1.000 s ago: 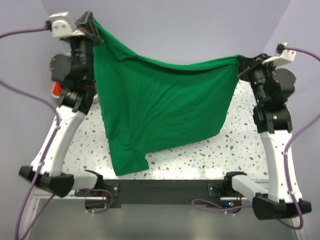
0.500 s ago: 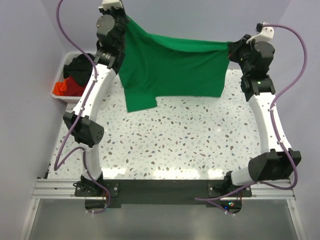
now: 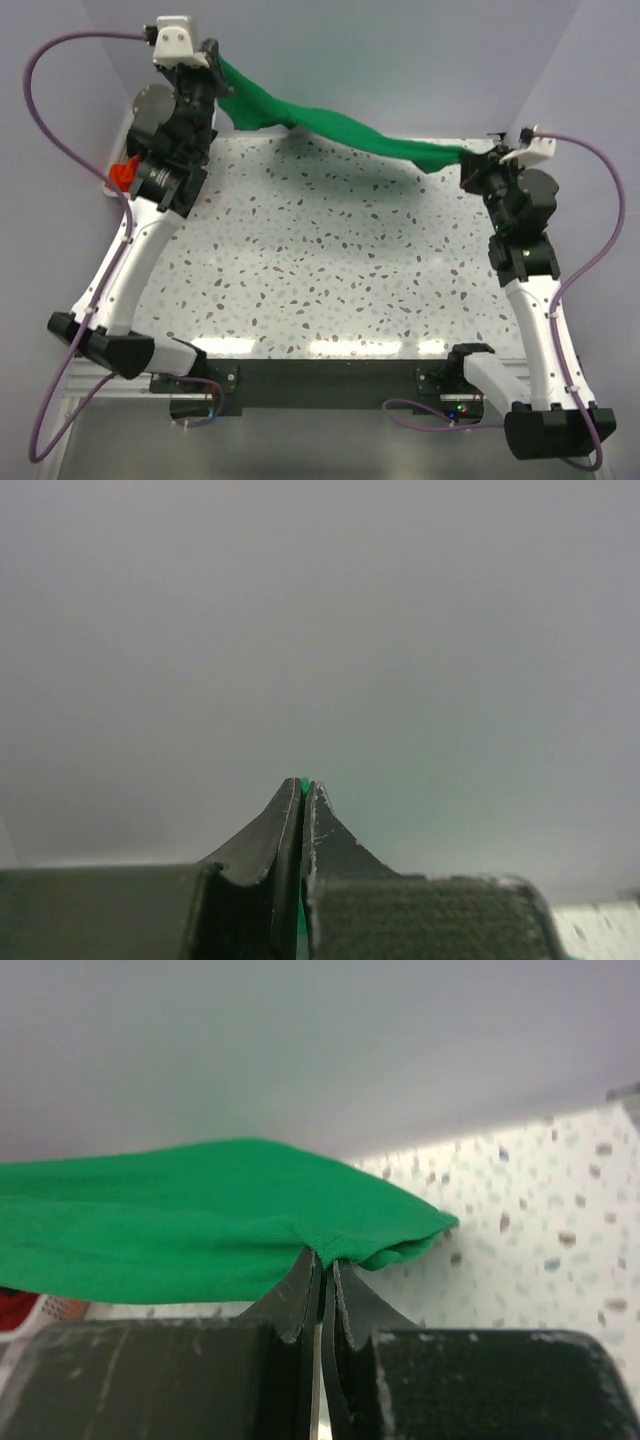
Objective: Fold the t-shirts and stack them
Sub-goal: Flatten the tshirt out
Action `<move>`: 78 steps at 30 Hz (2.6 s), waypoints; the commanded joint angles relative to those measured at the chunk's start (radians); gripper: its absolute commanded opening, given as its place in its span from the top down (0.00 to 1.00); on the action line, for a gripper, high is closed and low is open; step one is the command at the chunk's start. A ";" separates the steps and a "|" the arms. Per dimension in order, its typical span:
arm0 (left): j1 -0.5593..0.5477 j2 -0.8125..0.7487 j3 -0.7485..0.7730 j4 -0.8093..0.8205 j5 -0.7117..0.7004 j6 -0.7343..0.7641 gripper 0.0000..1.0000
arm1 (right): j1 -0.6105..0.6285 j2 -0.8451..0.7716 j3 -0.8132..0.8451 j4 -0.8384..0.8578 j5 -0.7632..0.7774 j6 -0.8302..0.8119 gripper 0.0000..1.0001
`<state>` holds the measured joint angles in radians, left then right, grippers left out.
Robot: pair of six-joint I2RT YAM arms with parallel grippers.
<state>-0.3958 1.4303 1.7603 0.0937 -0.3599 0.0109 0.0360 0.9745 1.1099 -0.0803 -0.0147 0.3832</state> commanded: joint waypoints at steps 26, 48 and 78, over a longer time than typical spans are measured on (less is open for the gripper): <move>-0.281 -0.281 -1.079 -0.822 -0.299 -1.264 1.00 | 0.010 -0.085 -0.648 -0.519 -0.174 0.351 1.00; -0.282 -0.421 -1.153 -0.973 -0.272 -1.394 0.99 | 0.010 -0.077 -0.659 -0.618 0.007 0.490 0.69; -0.284 -0.484 -1.110 -1.161 -0.281 -1.548 0.52 | 0.015 -0.105 -0.467 -0.665 0.113 0.473 0.49</move>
<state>-0.6712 0.9615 0.6487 -1.0607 -0.6270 -1.5265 0.0456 0.8726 0.6060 -0.7918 0.1055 0.8814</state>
